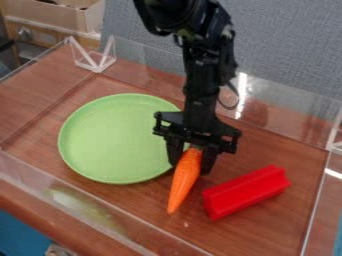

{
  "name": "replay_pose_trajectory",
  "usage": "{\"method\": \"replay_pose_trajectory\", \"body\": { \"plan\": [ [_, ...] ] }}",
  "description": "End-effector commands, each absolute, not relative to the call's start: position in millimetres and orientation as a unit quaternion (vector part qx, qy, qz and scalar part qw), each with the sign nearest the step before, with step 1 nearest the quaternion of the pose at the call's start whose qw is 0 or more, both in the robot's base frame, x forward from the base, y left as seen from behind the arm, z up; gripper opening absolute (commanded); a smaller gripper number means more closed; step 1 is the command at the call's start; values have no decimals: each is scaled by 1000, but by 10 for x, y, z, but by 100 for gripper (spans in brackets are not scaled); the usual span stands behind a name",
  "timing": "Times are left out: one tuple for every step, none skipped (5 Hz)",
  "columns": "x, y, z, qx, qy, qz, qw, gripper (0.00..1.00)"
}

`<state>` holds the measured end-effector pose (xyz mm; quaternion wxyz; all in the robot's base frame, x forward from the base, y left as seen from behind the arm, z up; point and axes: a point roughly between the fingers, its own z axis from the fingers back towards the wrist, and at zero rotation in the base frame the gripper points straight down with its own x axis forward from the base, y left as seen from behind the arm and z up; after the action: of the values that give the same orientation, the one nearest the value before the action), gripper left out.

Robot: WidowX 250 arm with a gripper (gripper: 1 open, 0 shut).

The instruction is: Put the carrot on the green plate

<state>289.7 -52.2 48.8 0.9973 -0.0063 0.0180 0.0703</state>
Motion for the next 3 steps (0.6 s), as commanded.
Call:
{"method": "replay_pose_trajectory", "body": {
  "plan": [
    [2973, -551, 834, -22, -19, 61, 998, 0],
    [3000, -482, 1058, -29, -22, 49, 998, 0],
    [3061, -324, 1323, -36, -31, 46, 998, 0]
  ]
}}
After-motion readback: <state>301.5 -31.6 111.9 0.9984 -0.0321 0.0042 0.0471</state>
